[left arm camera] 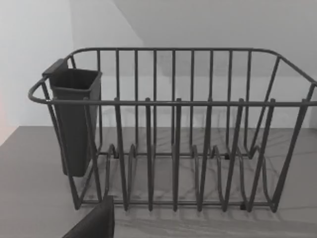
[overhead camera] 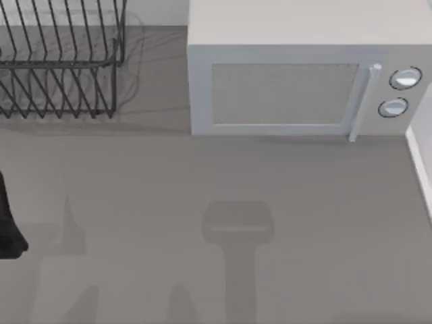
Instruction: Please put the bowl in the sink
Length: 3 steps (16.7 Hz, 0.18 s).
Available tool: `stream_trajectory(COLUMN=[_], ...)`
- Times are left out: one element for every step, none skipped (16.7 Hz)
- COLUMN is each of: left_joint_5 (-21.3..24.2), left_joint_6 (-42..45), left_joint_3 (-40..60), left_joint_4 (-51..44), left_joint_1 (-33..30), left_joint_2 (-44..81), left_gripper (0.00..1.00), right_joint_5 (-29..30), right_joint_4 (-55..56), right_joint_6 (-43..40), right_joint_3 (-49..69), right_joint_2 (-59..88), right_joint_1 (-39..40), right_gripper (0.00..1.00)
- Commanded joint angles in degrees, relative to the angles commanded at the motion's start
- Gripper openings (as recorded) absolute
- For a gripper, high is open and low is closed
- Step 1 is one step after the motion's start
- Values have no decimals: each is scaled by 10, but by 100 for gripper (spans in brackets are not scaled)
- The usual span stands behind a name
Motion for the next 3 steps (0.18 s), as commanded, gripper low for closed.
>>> stream_trajectory(left_joint_5=[0, 0, 0], left_joint_6=[0, 0, 0], left_joint_3=[0, 0, 0], left_joint_4=[0, 0, 0], left_joint_1=[0, 0, 0], left_joint_2=[0, 0, 0], left_gripper=[100, 100, 100], right_joint_5=[0, 0, 0], right_joint_4=[0, 0, 0], right_joint_6=[0, 0, 0], right_joint_3=[0, 0, 0], right_joint_2=[0, 0, 0], right_joint_1=[0, 0, 0], right_gripper=[100, 100, 100])
